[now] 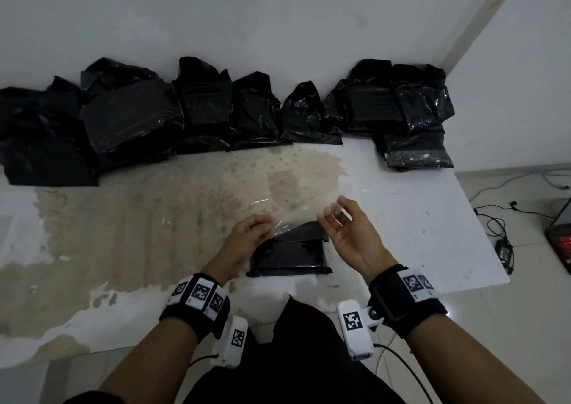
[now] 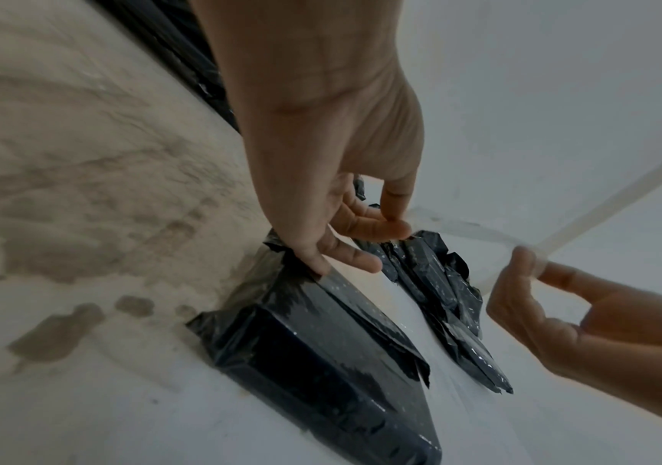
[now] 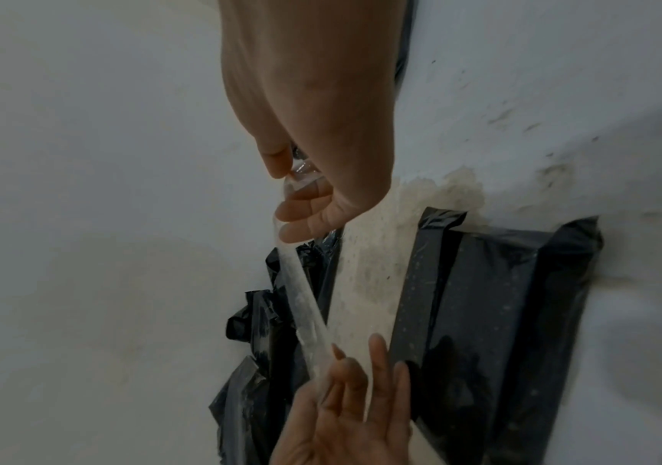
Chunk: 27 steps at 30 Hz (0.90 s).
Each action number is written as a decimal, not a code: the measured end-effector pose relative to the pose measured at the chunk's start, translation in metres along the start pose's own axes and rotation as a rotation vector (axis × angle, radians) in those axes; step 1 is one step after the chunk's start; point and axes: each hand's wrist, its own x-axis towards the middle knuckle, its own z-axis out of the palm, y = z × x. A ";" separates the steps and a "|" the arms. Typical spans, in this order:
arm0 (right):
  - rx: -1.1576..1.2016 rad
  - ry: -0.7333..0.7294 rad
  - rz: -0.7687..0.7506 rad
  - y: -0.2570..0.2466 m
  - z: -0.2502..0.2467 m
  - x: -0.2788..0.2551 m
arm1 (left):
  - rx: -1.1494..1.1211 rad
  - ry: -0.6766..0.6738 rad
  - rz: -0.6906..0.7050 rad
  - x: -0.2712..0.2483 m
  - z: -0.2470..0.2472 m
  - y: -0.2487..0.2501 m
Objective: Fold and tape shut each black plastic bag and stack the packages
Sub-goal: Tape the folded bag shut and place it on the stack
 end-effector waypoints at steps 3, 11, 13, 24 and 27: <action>-0.102 0.030 -0.022 0.005 -0.012 0.004 | 0.081 0.029 0.039 -0.004 -0.007 -0.001; -0.647 0.082 -0.156 0.012 -0.040 0.012 | 0.291 0.108 0.045 -0.003 -0.027 -0.005; -0.715 0.089 -0.179 0.013 -0.044 0.014 | 0.323 0.131 0.040 -0.001 -0.027 -0.005; -0.853 0.058 -0.214 0.030 -0.061 0.016 | 0.383 0.160 0.048 -0.003 -0.031 -0.007; -0.840 0.047 -0.216 0.034 -0.064 0.016 | 0.451 0.180 0.072 -0.004 -0.029 -0.008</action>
